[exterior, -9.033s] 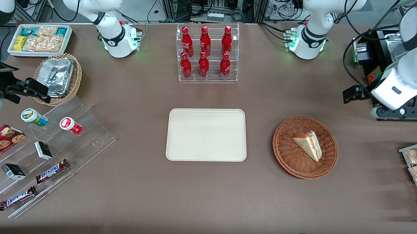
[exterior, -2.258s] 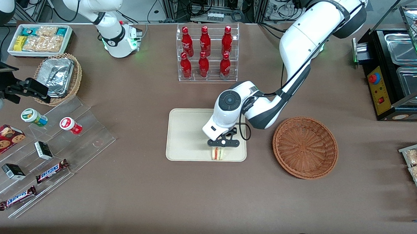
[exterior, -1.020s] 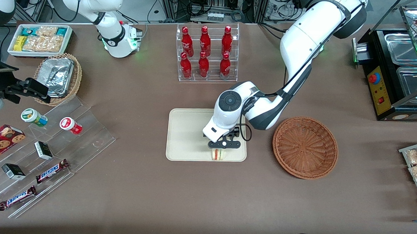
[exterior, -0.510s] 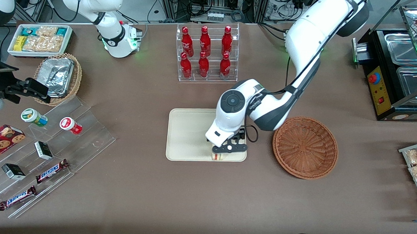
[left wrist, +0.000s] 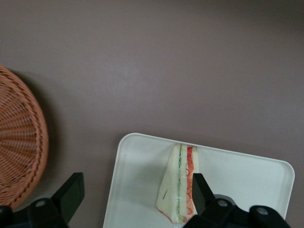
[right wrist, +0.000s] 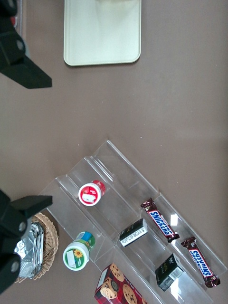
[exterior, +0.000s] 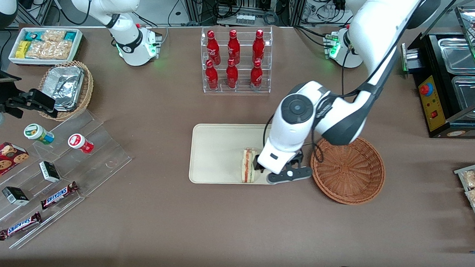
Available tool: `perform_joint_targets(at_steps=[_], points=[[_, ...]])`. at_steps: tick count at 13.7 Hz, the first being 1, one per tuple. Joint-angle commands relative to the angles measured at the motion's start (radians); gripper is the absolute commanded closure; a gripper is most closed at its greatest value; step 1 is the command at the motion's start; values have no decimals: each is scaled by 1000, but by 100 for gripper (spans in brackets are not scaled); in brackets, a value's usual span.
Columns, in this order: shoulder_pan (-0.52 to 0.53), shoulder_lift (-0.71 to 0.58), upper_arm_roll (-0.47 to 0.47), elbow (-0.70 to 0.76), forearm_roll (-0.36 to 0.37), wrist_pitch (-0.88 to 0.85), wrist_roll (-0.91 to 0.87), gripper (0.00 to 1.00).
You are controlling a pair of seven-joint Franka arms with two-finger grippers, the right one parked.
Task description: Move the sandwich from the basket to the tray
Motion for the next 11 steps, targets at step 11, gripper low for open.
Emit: perform_joint_targets(at_steps=[11], points=[[167,-132,-2,156,-15,-298,84,0]])
